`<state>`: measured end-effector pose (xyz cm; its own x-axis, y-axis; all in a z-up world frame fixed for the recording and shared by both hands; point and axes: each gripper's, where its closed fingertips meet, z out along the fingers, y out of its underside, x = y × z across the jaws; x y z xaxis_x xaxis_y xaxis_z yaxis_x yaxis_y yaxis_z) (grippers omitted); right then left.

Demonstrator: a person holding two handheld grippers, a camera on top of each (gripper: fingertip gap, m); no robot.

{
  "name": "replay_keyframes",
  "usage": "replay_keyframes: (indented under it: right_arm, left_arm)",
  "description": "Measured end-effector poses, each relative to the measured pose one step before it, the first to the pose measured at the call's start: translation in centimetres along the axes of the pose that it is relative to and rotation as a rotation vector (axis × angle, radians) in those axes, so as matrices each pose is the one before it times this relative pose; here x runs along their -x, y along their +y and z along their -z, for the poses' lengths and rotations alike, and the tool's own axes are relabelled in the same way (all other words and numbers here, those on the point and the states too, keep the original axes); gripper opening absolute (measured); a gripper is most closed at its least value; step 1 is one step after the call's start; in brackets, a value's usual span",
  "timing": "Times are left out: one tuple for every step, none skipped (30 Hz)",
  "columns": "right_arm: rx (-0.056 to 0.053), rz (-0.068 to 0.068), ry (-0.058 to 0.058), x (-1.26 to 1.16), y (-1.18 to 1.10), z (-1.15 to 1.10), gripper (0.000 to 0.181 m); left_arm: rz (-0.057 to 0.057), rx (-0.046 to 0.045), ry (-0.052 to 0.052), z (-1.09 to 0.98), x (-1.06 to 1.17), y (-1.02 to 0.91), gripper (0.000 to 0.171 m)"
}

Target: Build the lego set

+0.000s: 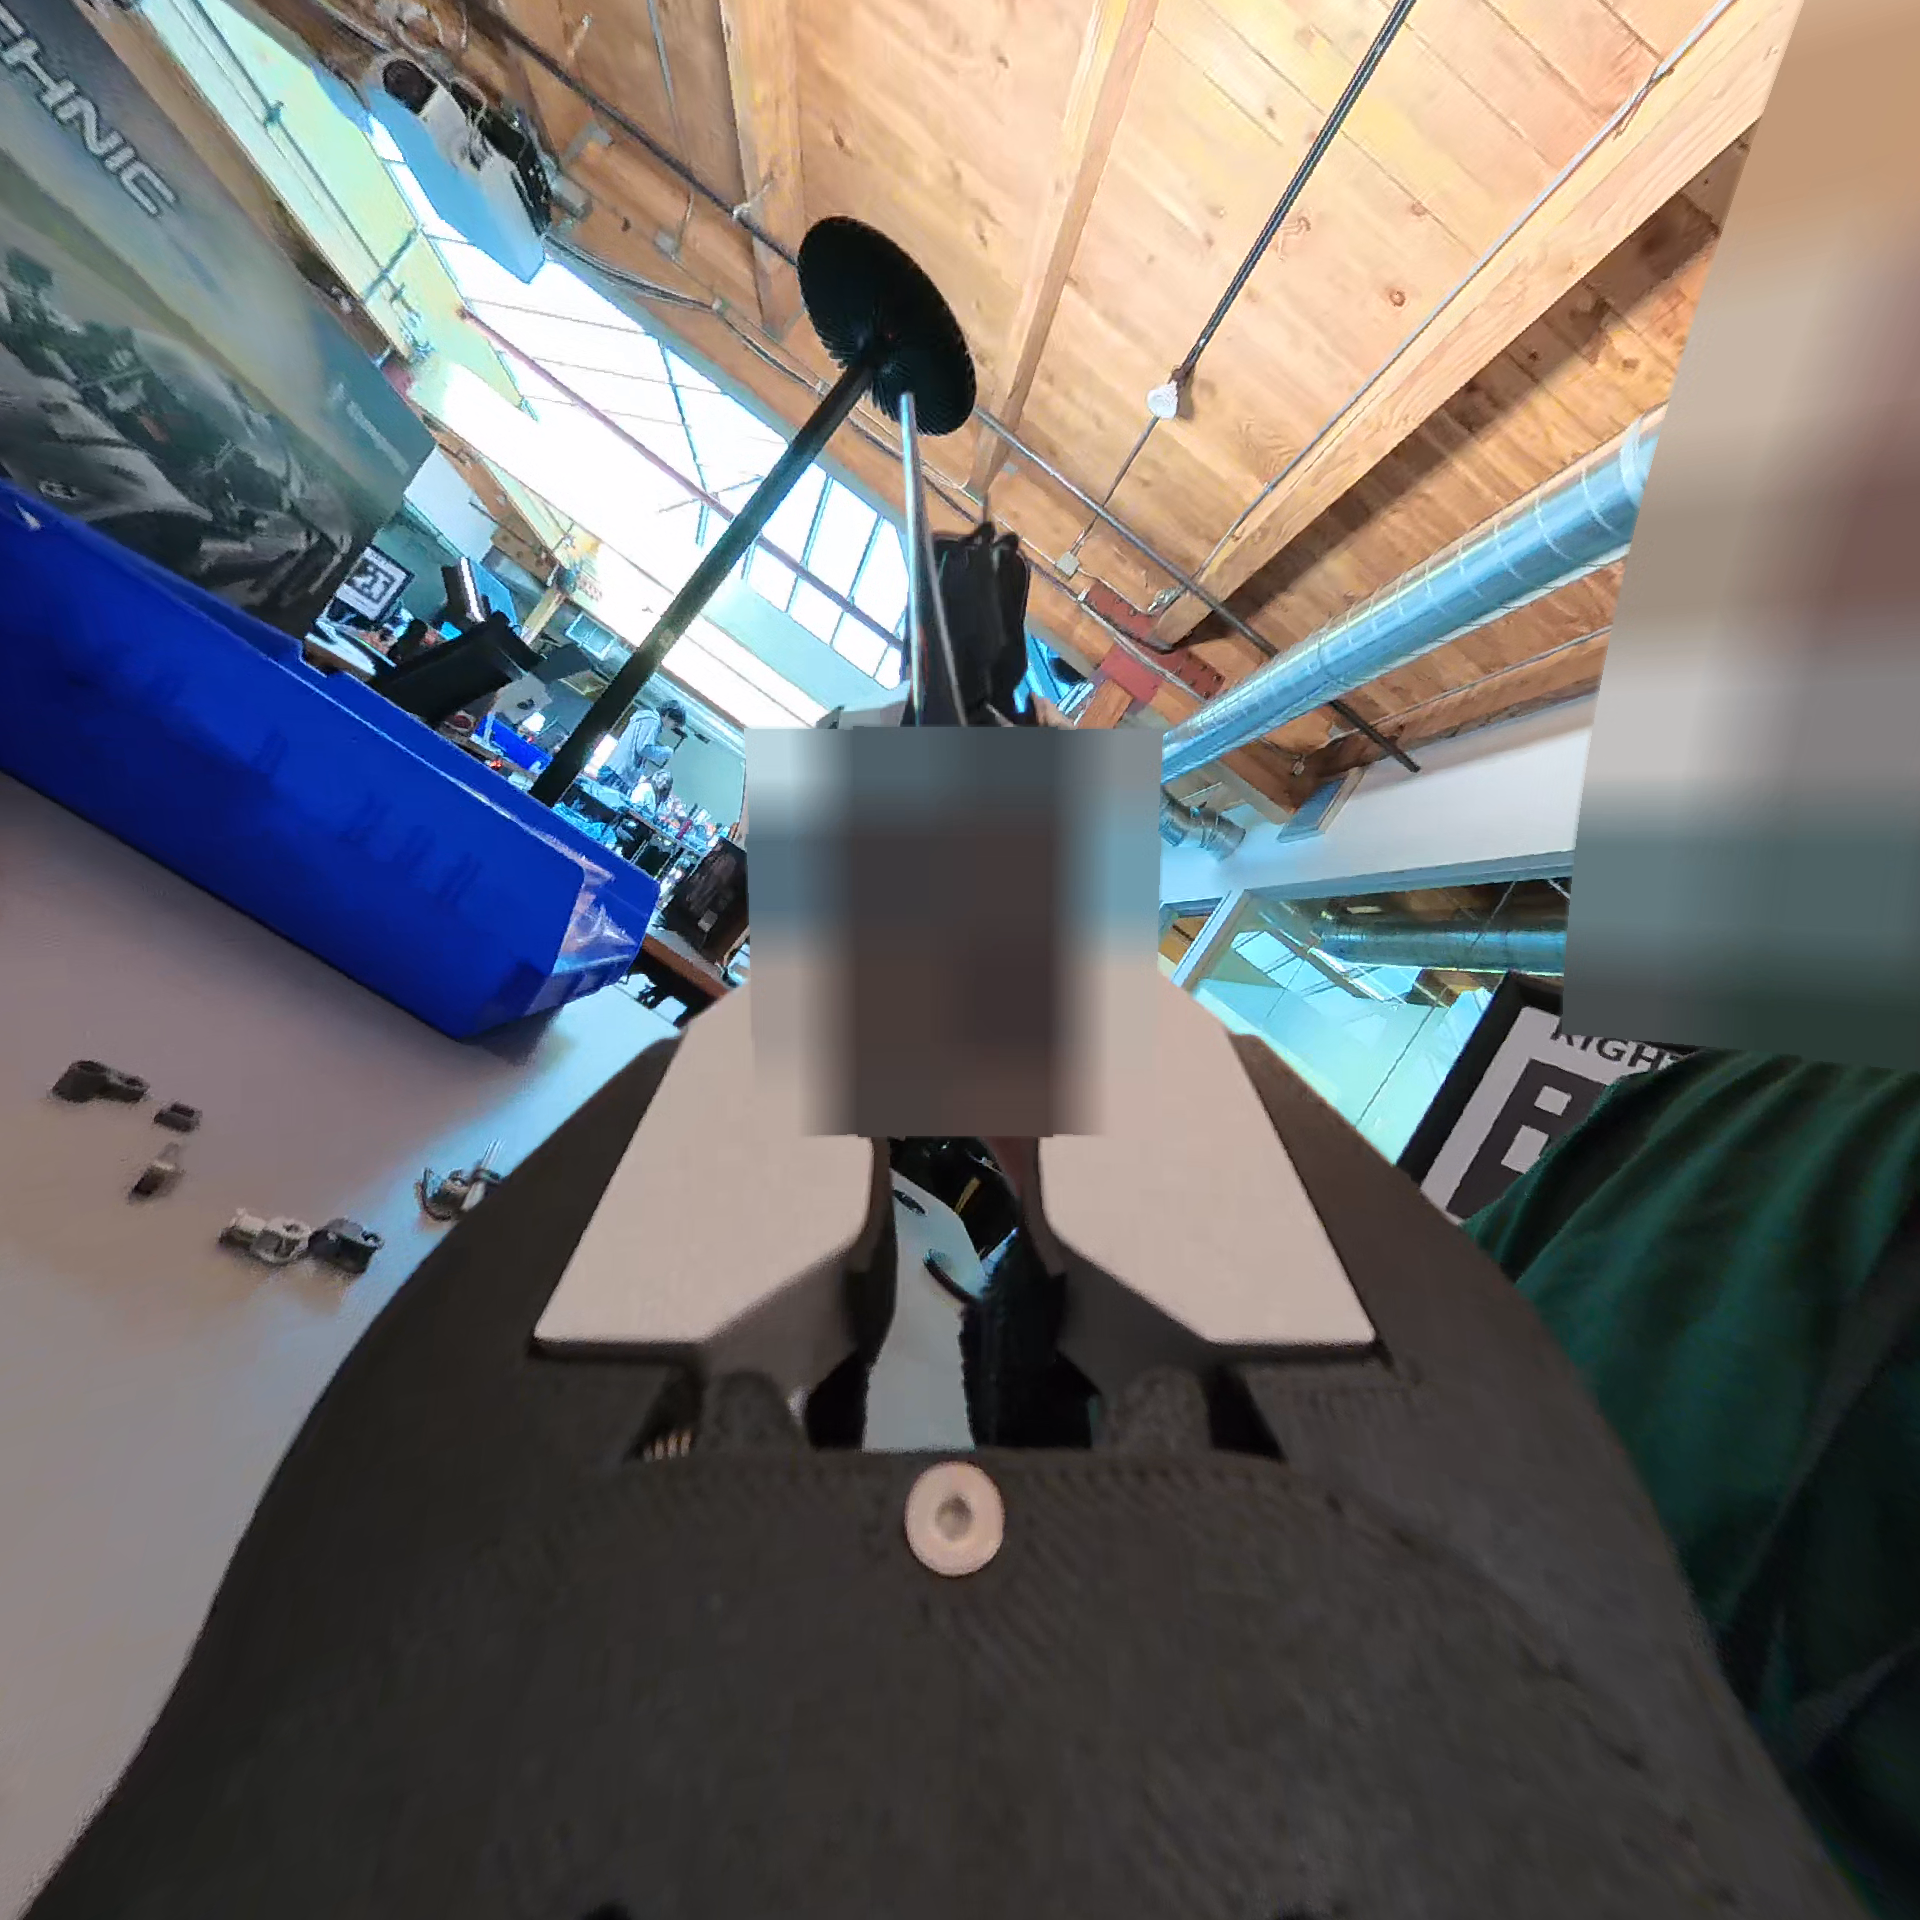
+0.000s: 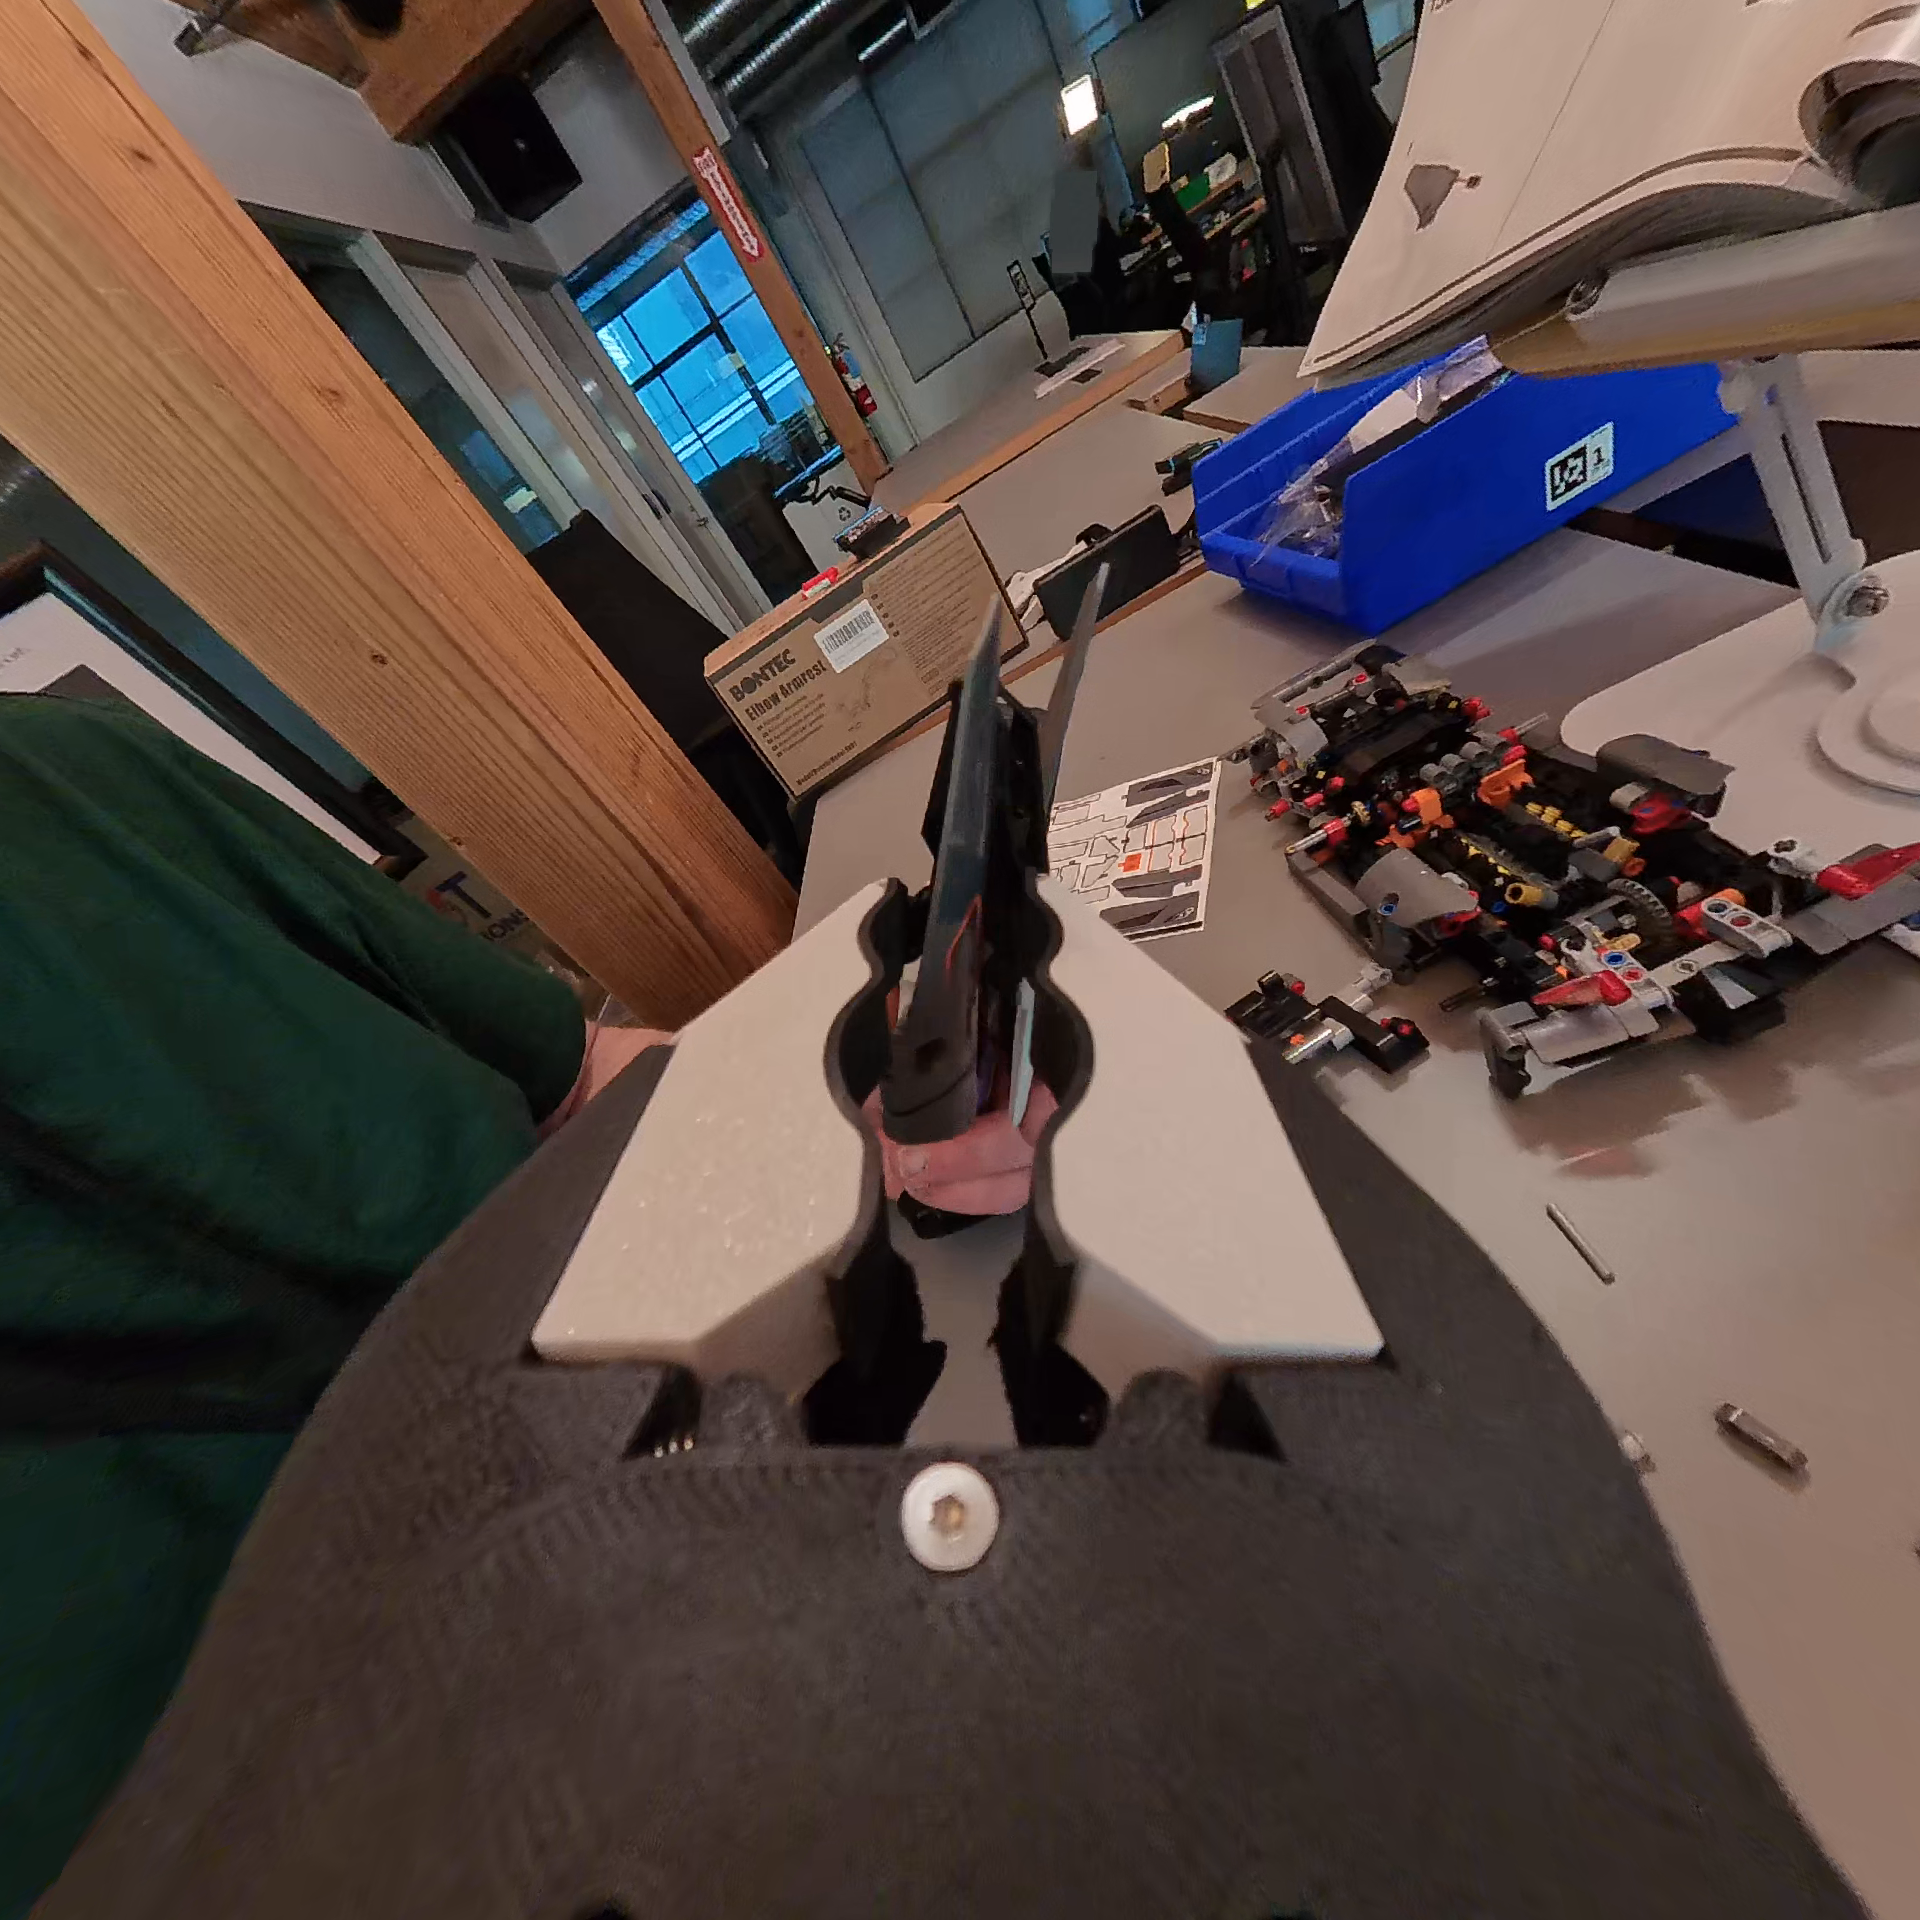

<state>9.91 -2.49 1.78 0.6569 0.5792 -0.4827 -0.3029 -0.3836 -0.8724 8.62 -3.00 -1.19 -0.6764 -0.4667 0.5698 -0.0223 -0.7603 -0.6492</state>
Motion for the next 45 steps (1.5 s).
replay_keyframes:
  right_arm:
    - [0.0043,-0.0071,-0.0075,0.017,-0.014,0.056,0.019]
    - [0.0044,-0.0075,-0.0065,-0.008,-0.002,0.035,0.019]
    - [0.0052,-0.006,0.0004,-0.105,-0.009,0.029,0.019]
    - [0.0029,-0.0027,-0.0049,-0.017,-0.033,0.007,0.019]
    - [-0.0011,-0.0019,-0.0055,0.004,-0.078,-0.013,0.019]
    - [-0.0029,-0.0022,0.0025,-0.092,-0.085,-0.034,0.019]
    - [-0.0016,-0.0008,0.0018,-0.056,-0.059,-0.059,0.019]
    - [-0.0078,0.0017,0.0065,-0.089,-0.146,-0.03,0.019]
    - [-0.0144,0.001,0.0061,-0.083,-0.233,0.023,0.021]
    - [-0.0084,-0.005,0.0062,-0.111,-0.12,0.059,0.025]
    - [-0.0041,-0.0066,0.0079,-0.129,-0.078,0.061,0.028]
    - [0.0033,0.001,0.0033,0.035,0.051,0.008,0.029]
    - [0.002,0.0067,0.004,0.065,0.024,0.012,0.027]
    - [-0.0056,0.0078,0.0067,0.055,-0.087,0.097,0.025]
    - [-0.0089,0.0025,0.0012,0.074,-0.149,0.153,0.022]
    - [-0.0021,0.002,-0.0047,0.118,-0.049,0.147,0.015]
    - [-0.0006,0.0061,-0.0021,0.095,-0.009,0.103,0.012]
    - [-0.0057,0.0033,0.0026,0.011,-0.07,0.05,0.011]
    - [-0.0054,-0.0051,-0.0012,0.042,-0.033,0.003,0.011]
    - [-0.0086,-0.0085,-0.0039,0.051,-0.061,-0.001,0.011]
    - [-0.0129,-0.005,-0.001,0.015,-0.081,0.021,0.009]
    - [-0.0112,-0.003,0.0015,-0.037,-0.037,0.028,0.008]
    - [-0.0095,-0.0059,0.0005,-0.048,-0.006,0.016,0.007]
    - [-0.0129,-0.0099,-0.0094,0.077,-0.045,0.007,0.007]
    - [-0.0115,-0.007,-0.009,0.088,-0.029,-0.007,0.006]
    - [-0.0095,-0.0004,0.0031,-0.041,-0.018,-0.01,0.006]
    - [-0.007,0.0029,0.0048,-0.037,-0.01,-0.005,0.005]
    - [-0.0052,0.0013,-0.0041,0.099,0.005,-0.013,0.005]
    - [-0.0044,-0.0034,0.0003,0.007,-0.024,0.029,0.005]
    - [-0.0073,0.0041,0.007,-0.058,-0.052,0.022,0.005]
    - [-0.0072,0.0024,-0.0018,0.084,-0.058,0.008,0.003]
    - [-0.005,0.0034,0.0004,0.059,-0.029,-0.011,0.002]
    - [-0.0029,0.0,-0.0004,0.047,-0.016,-0.008,0.002]
    - [-0.0039,-0.0052,-0.0062,0.094,-0.04,0.001,0.004]
    - [-0.012,-0.0052,-0.0151,0.211,-0.179,0.065,0.005]
    - [-0.012,-0.004,-0.0056,0.07,-0.188,0.12,0.006]
    - [0.0068,0.0032,0.0061,-0.065,0.057,0.095,0.007]
    - [0.0101,0.0106,0.0159,-0.153,0.124,0.063,0.008]
    - [0.0052,0.01,0.0065,0.014,0.073,0.026,0.007]
    - [0.0052,0.0074,-0.0018,0.125,0.05,-0.013,0.004]
    - [0.0014,0.0075,0.0076,0.004,0.011,-0.016,0.003]
    - [0.0002,0.0005,0.0074,-0.033,-0.011,-0.008,0.002]
    - [-0.0008,-0.0071,0.0009,0.014,-0.023,-0.023,0.002]
    - [-0.0033,-0.0072,0.0066,-0.105,-0.025,-0.011,0.001]
    - [-0.0059,-0.0113,0.0071,-0.15,-0.01,-0.016,0.001]
  left_arm:
    - [0.0057,-0.00148,0.0085,-0.08,-0.114,0.07,0.011]
    - [0.0045,0.00096,0.0021,-0.063,-0.016,0.091,0.011]
    - [-0.0005,0.00128,-0.0055,-0.035,0.08,0.069,0.011]
    - [-0.0026,0.00022,-0.0029,-0.024,0.017,0.029,0.011]
    - [0.0,-0.00317,0.0025,-0.026,-0.068,-0.027,0.011]
    - [0.0005,-0.00383,0.0005,-0.021,-0.032,-0.024,0.01]
    - [0.0002,-0.00398,-0.0049,0.006,0.061,-0.014,0.011]
    - [0.0001,-0.00889,-0.0034,0.054,0.042,-0.087,0.01]
    - [0.002,-0.00465,0.0003,0.073,-0.006,-0.051,0.01]
    - [-0.0037,-0.00419,-0.0057,0.056,0.035,-0.079,0.009]
    - [-0.0136,-0.00394,-0.0133,0.066,0.098,-0.091,0.008]
    - [-0.0105,-0.00293,-0.0071,0.059,0.021,-0.108,0.008]
    - [-0.0025,-0.00679,0.0019,0.049,-0.08,-0.154,0.008]
    - [-0.0041,-0.00531,-0.004,0.05,0.003,-0.119,0.007]
    - [-0.0116,-0.00116,-0.0117,0.056,0.074,-0.057,0.007]
    - [-0.0108,0.00375,-0.0042,0.0,-0.034,0.004,0.007]
    - [-0.0039,0.00157,0.0049,-0.037,-0.143,-0.021,0.006]
    - [0.0,-0.00381,0.0038,-0.027,-0.099,-0.059,0.006]
    - [0.0018,-0.00321,0.0016,-0.019,-0.046,-0.038,0.006]
    - [0.0034,-0.00316,0.0047,0.005,-0.074,-0.033,0.006]
    - [0.003,-0.00661,0.0058,0.022,-0.114,-0.105,0.005]
    - [-0.0039,-0.00331,-0.0025,0.012,-0.018,-0.069,0.005]
    - [-0.0106,-0.00038,-0.0056,0.009,-0.03,-0.045,0.005]
    - [-0.0096,-0.00115,-0.0013,0.006,-0.079,-0.057,0.005]
    - [-0.0035,-0.00028,0.0018,-0.008,-0.082,-0.038,0.005]
    - [-0.0002,-0.00241,-0.0006,0.01,-0.004,-0.043,0.005]
    - [0.0017,-0.00231,0.0005,0.017,-0.011,-0.036,0.005]
    - [0.0002,-0.00132,0.0017,0.023,-0.033,-0.022,0.005]
    - [0.0002,0.00068,0.0026,-0.004,-0.049,0.01,0.005]
    - [-0.0037,0.00011,-0.0026,-0.015,0.0,-0.011,0.005]
    - [-0.0035,0.00154,0.0005,-0.034,-0.048,0.005,0.005]
    - [-0.0039,-0.00113,0.0012,-0.004,-0.078,-0.023,0.005]
    - [-0.0027,0.00022,0.0005,-0.009,-0.045,-0.003,0.005]
    - [0.0001,-0.00261,0.0005,0.016,-0.028,-0.047,0.005]
    - [0.0011,-0.00385,0.004,0.0,-0.079,-0.064,0.005]
    - [0.0013,-0.0051,0.0019,0.028,-0.054,-0.079,0.005]
    - [-0.001,-0.00293,-0.0024,0.03,0.025,-0.054,0.005]
    - [0.0,-0.00056,-0.0021,0.019,0.027,-0.025,0.005]
    - [0.0011,-0.00231,0.0023,0.023,-0.038,-0.051,0.005]
    - [-0.002,-0.00312,-0.0001,0.016,-0.029,-0.07,0.005]
    - [-0.0031,0.00132,-0.0021,-0.005,0.006,0.006,0.005]
    - [-0.0014,-0.00094,-0.0005,-0.002,-0.007,-0.028,0.005]
    - [-0.0003,0.00008,0.0014,-0.001,-0.035,0.001,0.005]
    - [-0.0021,-0.00143,-0.0007,0.004,-0.018,-0.044,0.005]
    - [-0.0074,0.00016,-0.0034,-0.008,-0.016,-0.02,0.005]
